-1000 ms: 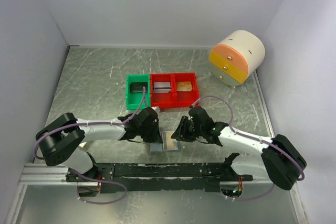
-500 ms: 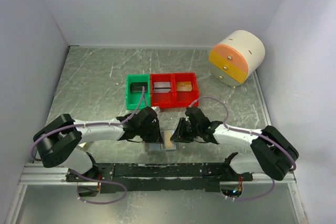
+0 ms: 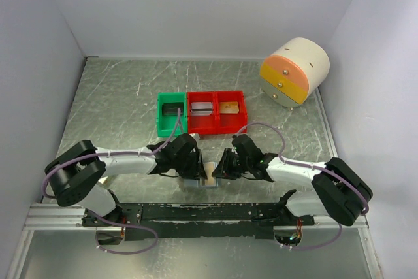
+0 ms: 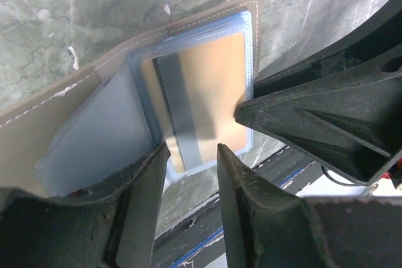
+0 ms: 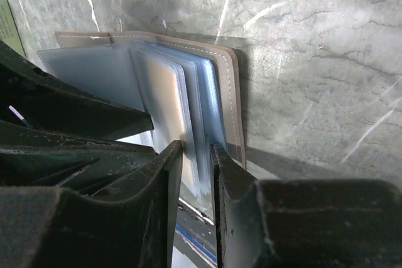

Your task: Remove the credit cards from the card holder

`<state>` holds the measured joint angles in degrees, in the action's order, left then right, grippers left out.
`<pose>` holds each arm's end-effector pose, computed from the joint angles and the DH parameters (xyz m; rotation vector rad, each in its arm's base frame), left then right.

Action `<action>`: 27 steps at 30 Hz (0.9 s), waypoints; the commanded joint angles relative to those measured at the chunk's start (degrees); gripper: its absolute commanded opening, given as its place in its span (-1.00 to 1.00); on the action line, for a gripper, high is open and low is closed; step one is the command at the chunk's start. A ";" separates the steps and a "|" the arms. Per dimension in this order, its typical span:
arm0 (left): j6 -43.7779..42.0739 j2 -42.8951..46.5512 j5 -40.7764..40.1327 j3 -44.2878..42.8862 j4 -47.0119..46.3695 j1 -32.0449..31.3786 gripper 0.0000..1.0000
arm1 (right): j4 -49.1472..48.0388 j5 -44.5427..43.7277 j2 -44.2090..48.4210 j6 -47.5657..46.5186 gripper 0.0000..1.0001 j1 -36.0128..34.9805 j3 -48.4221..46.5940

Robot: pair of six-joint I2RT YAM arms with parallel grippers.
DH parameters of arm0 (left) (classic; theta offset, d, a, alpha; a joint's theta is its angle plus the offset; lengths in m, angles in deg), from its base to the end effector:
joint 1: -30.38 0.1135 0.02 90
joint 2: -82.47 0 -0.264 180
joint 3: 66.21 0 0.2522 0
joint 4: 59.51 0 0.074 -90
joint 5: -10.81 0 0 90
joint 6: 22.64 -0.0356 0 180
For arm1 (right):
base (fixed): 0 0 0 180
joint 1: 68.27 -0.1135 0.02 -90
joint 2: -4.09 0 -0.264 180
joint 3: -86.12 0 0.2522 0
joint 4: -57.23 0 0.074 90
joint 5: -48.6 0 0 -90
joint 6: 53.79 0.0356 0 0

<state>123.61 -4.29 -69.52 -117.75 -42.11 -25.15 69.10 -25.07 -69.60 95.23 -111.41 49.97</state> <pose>0.1520 -0.2320 0.1449 0.0618 2.7698 -0.9070 0.1509 0.1551 0.1311 0.2332 2.7192 1.0298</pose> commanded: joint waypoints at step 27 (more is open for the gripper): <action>-1.13 4.33 2.23 1.13 -4.14 0.11 -0.86 | 0.58 0.65 -2.94 -0.28 -0.52 -1.91 -0.01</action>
<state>122.23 -2.89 -69.80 -116.41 -41.67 -24.54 68.08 -23.80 -70.67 95.34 -112.24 49.95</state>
